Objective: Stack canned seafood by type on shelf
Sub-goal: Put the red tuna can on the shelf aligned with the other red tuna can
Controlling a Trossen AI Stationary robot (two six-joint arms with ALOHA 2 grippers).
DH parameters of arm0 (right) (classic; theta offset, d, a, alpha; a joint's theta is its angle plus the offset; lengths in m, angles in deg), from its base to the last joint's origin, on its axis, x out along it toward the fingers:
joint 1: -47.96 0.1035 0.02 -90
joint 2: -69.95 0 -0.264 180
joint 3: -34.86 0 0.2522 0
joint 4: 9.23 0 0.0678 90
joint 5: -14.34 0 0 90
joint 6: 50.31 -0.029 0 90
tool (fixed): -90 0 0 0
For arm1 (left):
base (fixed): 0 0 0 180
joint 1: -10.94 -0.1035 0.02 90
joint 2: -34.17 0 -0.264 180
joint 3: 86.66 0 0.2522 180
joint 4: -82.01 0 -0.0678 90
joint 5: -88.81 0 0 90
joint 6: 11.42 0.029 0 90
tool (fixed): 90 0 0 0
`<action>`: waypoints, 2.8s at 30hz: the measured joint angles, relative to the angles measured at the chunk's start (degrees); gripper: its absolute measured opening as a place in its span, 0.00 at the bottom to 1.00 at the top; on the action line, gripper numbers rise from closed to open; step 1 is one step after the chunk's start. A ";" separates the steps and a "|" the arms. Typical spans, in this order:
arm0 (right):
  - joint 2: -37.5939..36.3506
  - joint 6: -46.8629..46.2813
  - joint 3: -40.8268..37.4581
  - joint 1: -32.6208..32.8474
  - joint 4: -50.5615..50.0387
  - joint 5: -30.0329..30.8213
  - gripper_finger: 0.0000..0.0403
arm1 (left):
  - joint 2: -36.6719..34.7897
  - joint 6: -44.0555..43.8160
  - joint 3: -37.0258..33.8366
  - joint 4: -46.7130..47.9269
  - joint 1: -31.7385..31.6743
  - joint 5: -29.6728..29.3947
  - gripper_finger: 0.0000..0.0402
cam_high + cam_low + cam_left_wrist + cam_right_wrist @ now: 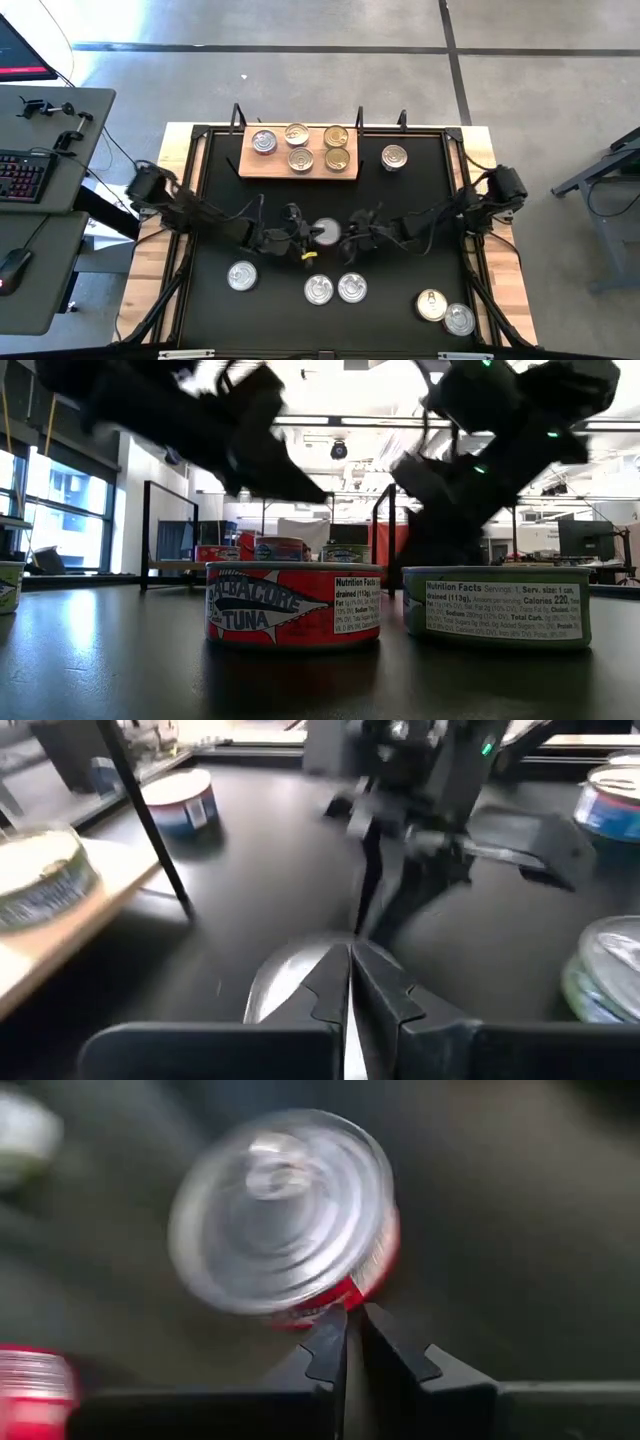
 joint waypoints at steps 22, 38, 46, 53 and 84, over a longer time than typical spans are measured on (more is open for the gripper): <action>5.16 16.07 2.98 0.05 15.56 -2.91 0.07 | 0.37 0.74 -0.04 18.12 10.01 1.52 0.23; 5.16 18.52 3.00 0.15 15.40 -2.39 0.07 | 3.13 3.93 -0.02 26.55 10.27 -9.63 0.28; 5.16 23.51 2.98 0.98 15.42 -3.78 0.07 | 4.43 -0.40 0.24 23.87 9.03 -5.76 0.04; 5.16 38.08 3.00 5.27 18.53 -8.42 0.07 | 2.83 -1.96 -0.11 17.41 9.28 -2.85 0.02; 12.46 72.02 3.07 0.59 33.96 -1.51 0.52 | -4.01 -11.51 -0.07 14.33 7.35 -1.18 0.00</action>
